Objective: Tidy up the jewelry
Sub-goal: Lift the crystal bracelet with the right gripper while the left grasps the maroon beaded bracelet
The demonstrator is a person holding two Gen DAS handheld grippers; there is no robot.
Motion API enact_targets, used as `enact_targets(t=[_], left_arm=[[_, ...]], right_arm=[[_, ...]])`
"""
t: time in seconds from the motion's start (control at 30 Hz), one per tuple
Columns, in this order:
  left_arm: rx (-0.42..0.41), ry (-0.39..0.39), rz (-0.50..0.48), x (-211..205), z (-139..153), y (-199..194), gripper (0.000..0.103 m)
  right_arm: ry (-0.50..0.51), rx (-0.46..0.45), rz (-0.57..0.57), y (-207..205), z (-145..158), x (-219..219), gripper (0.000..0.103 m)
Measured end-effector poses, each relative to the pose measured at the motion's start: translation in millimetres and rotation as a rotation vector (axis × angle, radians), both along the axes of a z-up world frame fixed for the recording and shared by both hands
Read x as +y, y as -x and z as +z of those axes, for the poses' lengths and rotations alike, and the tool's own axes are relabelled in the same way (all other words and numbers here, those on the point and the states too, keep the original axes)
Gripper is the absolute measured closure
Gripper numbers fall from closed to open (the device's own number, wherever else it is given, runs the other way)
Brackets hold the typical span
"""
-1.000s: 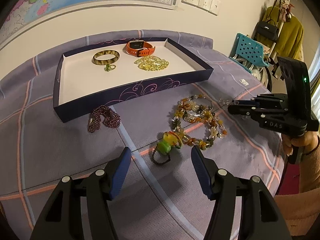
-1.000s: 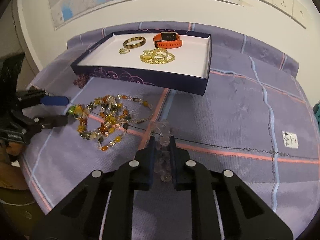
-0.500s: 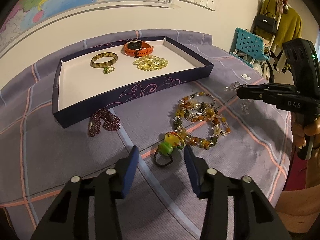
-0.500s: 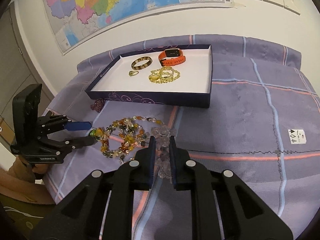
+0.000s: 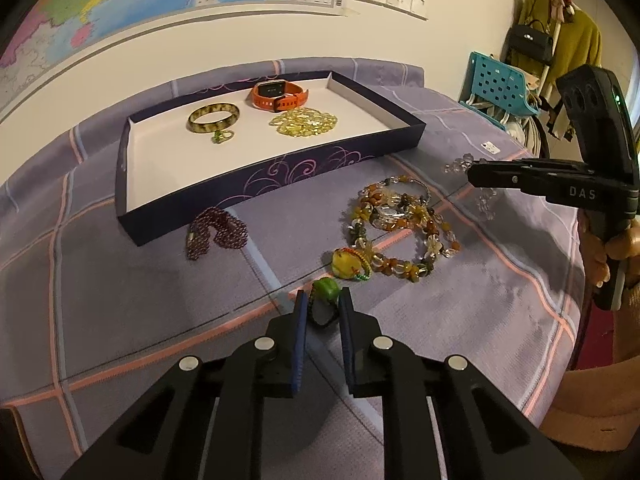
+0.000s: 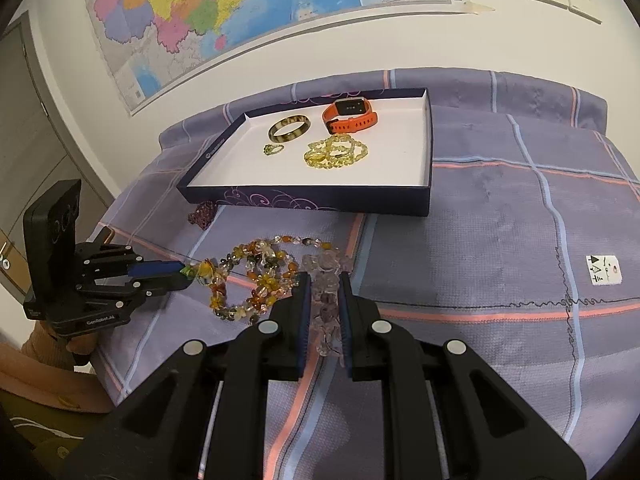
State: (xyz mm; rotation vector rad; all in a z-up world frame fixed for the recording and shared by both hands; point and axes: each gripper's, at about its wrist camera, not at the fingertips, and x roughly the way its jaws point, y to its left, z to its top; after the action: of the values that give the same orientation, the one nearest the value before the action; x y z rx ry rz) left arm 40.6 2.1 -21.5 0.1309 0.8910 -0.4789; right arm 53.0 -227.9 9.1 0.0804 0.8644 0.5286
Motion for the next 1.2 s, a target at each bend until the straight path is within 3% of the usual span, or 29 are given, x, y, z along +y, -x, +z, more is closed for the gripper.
enact_targets(t=[0.17,0.2,0.23,0.3,0.67,0.93,1.2], left_arm=[[-0.009,-0.021,0.04,6.1,1.7,-1.4,0.088],[-0.013,-0.032,0.056,7.2,1.8,-2.3,0.084],[-0.019,-0.041,0.069,7.7,2.4,-3.2,0.074],[-0.04,-0.034,0.063,7.2,5.5,-1.6,0.067],[-0.045,-0.019,0.035,4.8,8.1,1.6,0.065],[-0.047,-0.016,0.128,32.5,10.2,-4.0,0.065],[-0.073,-0.045,0.18,39.0,14.9,-35.5,0.063]], right_arm=[[-0.012,0.001,0.004,0.8,-0.2,-1.1,0.089],[-0.013,0.002,0.005,0.6,-0.5,-1.0,0.089],[-0.015,0.003,0.006,0.8,-0.9,-1.2,0.089],[-0.019,0.005,0.005,0.7,-1.6,-1.1,0.089],[-0.033,0.011,0.002,0.7,-1.6,-3.2,0.089],[-0.044,0.02,0.001,-0.9,-5.5,-3.0,0.089],[-0.051,0.021,0.002,-2.2,-5.8,-3.5,0.089]])
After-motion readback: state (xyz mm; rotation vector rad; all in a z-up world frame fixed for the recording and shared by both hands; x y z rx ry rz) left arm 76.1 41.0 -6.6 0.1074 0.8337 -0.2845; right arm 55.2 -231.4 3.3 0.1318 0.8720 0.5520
